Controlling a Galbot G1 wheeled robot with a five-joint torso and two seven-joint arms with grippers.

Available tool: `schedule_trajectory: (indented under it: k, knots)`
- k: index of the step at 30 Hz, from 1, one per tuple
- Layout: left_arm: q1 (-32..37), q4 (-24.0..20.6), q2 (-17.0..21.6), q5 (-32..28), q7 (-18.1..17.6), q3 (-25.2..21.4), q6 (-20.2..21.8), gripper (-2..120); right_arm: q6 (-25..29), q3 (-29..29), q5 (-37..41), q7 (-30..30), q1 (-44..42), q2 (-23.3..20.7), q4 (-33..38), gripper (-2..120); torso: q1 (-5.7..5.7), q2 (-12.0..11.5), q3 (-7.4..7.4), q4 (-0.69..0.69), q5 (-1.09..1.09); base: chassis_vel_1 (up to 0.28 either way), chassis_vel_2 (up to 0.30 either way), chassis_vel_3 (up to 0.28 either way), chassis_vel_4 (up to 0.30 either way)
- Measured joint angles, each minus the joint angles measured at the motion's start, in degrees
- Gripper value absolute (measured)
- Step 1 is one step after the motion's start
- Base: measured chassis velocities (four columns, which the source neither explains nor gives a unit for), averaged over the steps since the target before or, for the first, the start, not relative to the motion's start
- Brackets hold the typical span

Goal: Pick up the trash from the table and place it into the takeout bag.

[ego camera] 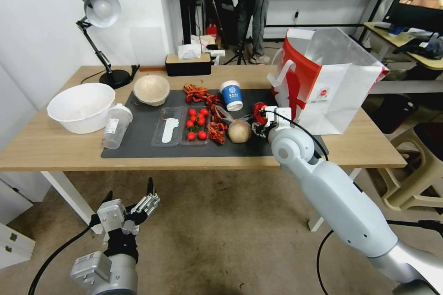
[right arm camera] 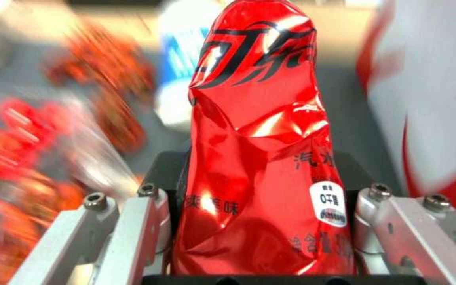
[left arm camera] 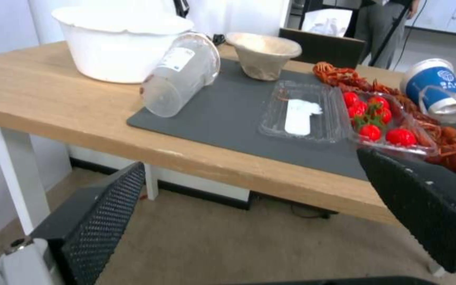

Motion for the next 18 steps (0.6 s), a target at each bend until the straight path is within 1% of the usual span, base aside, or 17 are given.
schedule_trajectory:
  k: [1, 2, 3, 4, 5, 7, 8, 10, 11, 13, 14, 16, 18]
  knots:
    - [0.0, -0.12, 0.01, 0.0, -0.03, -0.04, -0.01, 100, 1.19, 0.45, -1.72, -2.67, 0.22, -1.35, 1.63, 43, 0.0, 0.0, 0.0, -0.02, -0.01, 0.0, 0.0, 0.0, 0.0]
    - [0.0, -0.12, 0.01, 0.0, -0.03, -0.04, -0.01, 100, 1.19, 0.45, -1.72, -2.67, 0.22, -1.35, 1.63, 43, 0.0, 0.0, 0.0, -0.02, -0.01, 0.0, 0.0, 0.0, 0.0]
    - [-0.01, -0.2, -0.01, -0.01, -0.05, -0.05, -0.01, 100, 3.77, 0.99, -4.13, -5.52, 0.96, -2.84, 3.37, 43, 0.0, 0.0, 0.0, -0.04, 0.01, 0.0, 0.0, 0.0, 0.0]
    - [-0.01, -0.27, -0.03, -0.01, -0.05, -0.06, -0.02, 100, 4.8, 1.32, -4.95, -6.42, 1.56, -3.48, 4.06, 43, 0.0, 0.0, 0.0, -0.03, 0.01, 0.0, 0.0, 0.0, 0.0]
    - [0.01, -0.33, -0.07, -0.01, -0.06, -0.06, -0.02, 100, 6.17, 2.2, -5.34, -7.23, 3.03, -4.48, 4.99, 43, 0.0, 0.0, 0.0, -0.02, 0.01, 0.0, 0.0, 0.0, 0.0]
    - [0.07, -0.36, -0.07, -0.01, -0.06, -0.07, -0.02, 100, 6.65, 2.76, -4.96, -7.26, 4.23, -5.0, 5.32, 43, 0.0, 0.0, 0.0, -0.02, 0.01, 0.0, 0.0, 0.0, 0.0]
    - [0.15, -0.44, -0.09, 0.0, -0.08, -0.08, -0.02, 100, 7.12, 3.98, -3.73, -6.87, 6.76, -5.71, 5.4, 43, 0.0, 0.0, 0.0, -0.01, 0.0, 0.0, 0.0, 0.0, 0.0]
    - [0.3, -0.71, -0.1, 0.02, -0.13, -0.09, -0.03, 100, 7.11, 5.86, -2.47, -5.67, 11.48, -6.9, 3.72, 43, 0.0, 0.0, 0.0, 0.0, -0.01, 0.0, 0.0, 0.0, 0.0]
    - [0.3, -0.71, -0.1, 0.02, -0.13, -0.09, -0.03, 100, 7.11, 5.86, -2.47, -5.67, 11.48, -6.9, 3.72, 43, 0.0, 0.0, 0.0, 0.0, -0.01, 0.0, 0.0, 0.0, 0.0]
    - [0.53, -1.01, -0.03, 0.01, -0.23, -0.11, -0.03, 100, 5.62, 7.2, -0.65, -3.92, 16.34, -8.2, -0.37, 43, 0.0, 0.0, 0.0, -0.01, 0.0, 0.0, 0.0, 0.0, 0.0]
    - [0.53, -1.01, -0.03, 0.01, -0.23, -0.11, -0.03, 100, 5.62, 7.2, -0.65, -3.92, 16.34, -8.2, -0.37, 43, 0.0, 0.0, 0.0, -0.01, 0.0, 0.0, 0.0, 0.0, 0.0]
    - [0.94, -1.23, 0.18, 0.01, -0.37, -0.1, -0.08, 100, 5.01, 7.77, 0.29, -2.87, 18.5, -9.44, -4.07, 43, 0.0, 0.0, 0.01, -0.01, 0.01, 0.0, 0.0, 0.0, 0.0]
    - [1.08, -1.35, 0.36, -0.06, -0.41, -0.14, -0.09, 100, 4.89, 7.84, 0.35, -2.67, 18.59, -9.98, -5.14, 43, 0.0, 0.0, 0.0, -0.02, 0.02, 0.0, 0.0, 0.0, 0.0]
